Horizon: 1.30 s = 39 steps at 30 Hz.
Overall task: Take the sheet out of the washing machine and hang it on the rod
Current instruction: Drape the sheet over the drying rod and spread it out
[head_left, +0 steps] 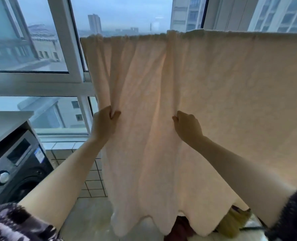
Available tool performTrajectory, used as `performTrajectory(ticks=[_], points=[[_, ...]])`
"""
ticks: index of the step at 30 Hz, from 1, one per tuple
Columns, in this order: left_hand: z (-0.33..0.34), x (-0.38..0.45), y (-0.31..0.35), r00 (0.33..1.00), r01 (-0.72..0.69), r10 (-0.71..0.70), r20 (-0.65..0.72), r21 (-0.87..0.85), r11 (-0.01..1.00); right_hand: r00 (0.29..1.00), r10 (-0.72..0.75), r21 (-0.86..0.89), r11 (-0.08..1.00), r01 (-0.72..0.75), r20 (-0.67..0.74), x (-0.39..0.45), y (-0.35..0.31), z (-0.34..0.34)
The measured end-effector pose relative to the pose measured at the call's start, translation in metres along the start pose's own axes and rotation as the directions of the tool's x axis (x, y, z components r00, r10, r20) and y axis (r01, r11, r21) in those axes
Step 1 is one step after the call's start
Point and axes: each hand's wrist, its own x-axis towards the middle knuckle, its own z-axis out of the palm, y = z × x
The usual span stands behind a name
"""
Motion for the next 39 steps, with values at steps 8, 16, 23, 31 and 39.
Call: performTrajectory(ticks=[8, 16, 23, 31, 39], points=[[0.016, -0.005, -0.013, 0.999, 0.015, -0.018, 0.031, 0.074, 0.997, 0.998, 0.036, -0.089, 0.996, -0.032, 0.044, -0.006, 0.017, 0.008], [0.018, -0.015, -0.02, 0.982, 0.098, -0.118, 0.144, 0.141, 0.985, 0.99, 0.073, -0.104, 0.993, -0.061, 0.118, -0.013, 0.027, 0.022], [0.015, -0.011, -0.02, 0.964, 0.212, -0.23, 0.137, 0.133, 0.968, 0.981, 0.117, 0.017, 0.992, -0.121, 0.157, -0.013, 0.048, 0.013], [0.029, 0.006, 0.073, 0.954, -0.098, 0.082, -0.287, -0.041, 0.994, 0.992, 0.122, 0.037, 0.992, -0.12, -0.03, 0.007, 0.082, -0.039], [0.051, 0.048, 0.154, 0.845, -0.399, 0.451, -0.288, 0.222, 0.89, 0.933, -0.147, 0.039, 0.985, 0.169, -0.329, 0.067, 0.09, -0.108]])
